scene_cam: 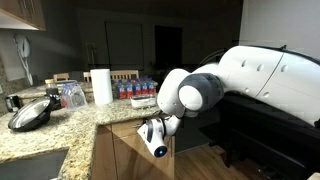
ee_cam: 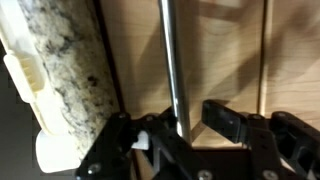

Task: Open the top drawer

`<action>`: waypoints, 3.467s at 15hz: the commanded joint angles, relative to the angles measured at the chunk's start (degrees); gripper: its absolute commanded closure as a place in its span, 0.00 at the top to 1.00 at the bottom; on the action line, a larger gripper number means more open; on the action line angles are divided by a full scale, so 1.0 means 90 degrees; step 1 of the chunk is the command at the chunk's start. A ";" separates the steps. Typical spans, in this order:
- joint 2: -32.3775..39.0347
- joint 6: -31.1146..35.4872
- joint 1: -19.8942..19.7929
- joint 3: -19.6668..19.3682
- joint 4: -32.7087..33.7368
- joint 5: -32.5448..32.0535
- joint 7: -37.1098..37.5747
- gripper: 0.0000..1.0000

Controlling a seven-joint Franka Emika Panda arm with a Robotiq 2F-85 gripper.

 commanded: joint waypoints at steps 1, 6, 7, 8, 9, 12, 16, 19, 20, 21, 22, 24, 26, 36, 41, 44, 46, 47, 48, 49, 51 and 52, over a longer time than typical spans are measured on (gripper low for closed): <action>-0.0015 0.0101 -0.0015 0.0033 -0.0003 0.0118 -0.0106 0.05; -0.0322 -0.0332 -0.0103 0.0297 -0.0468 0.0014 0.0031 0.33; -0.0398 -0.0349 -0.0082 0.0297 -0.0575 -0.0005 0.0097 0.34; -0.0420 -0.0402 -0.0062 0.0302 -0.0637 -0.0007 0.0189 0.39; -0.0456 -0.0425 -0.0054 0.0322 -0.0719 0.0029 0.0200 0.46; -0.0604 -0.0498 0.0018 0.0337 -0.1011 0.0024 0.0303 0.65; -0.0683 -0.0553 0.0100 0.0380 -0.1223 0.0009 0.0371 0.91; -0.0649 -0.0572 0.0136 0.0410 -0.1167 0.0024 0.0326 1.00; -0.0611 -0.0574 0.0137 0.0422 -0.1096 0.0046 0.0297 1.00; -0.0585 -0.0577 0.0134 0.0436 -0.1043 0.0073 0.0261 1.00; -0.0541 -0.0560 0.0125 0.0442 -0.0966 0.0108 0.0190 1.00; -0.0466 -0.0588 0.0116 0.0434 -0.0871 0.0127 0.0137 1.00; -0.0460 -0.0858 -0.0533 0.1172 -0.0787 -0.0210 -0.0352 1.00; -0.0309 -0.1039 -0.0872 0.1398 -0.0560 -0.0112 -0.0772 0.94; -0.0211 -0.0909 -0.0541 0.0987 -0.0425 0.0101 -0.0595 1.00; -0.0158 -0.1033 -0.0872 0.1408 -0.0343 -0.0104 -0.0884 0.88; -0.0121 -0.0913 -0.0575 0.1062 -0.0292 0.0093 -0.0747 0.67; -0.0109 -0.0917 -0.0562 0.1048 -0.0275 0.0088 -0.0732 0.59; -0.0095 -0.0920 -0.0553 0.1041 -0.0251 0.0088 -0.0724 0.53; -0.0083 -0.0915 -0.0546 0.1039 -0.0228 0.0096 -0.0736 0.45; -0.0074 -0.0905 -0.0567 0.1011 -0.0195 0.0067 -0.0712 0.34; -0.0071 -0.0902 -0.0565 0.0997 -0.0179 0.0062 -0.0716 0.26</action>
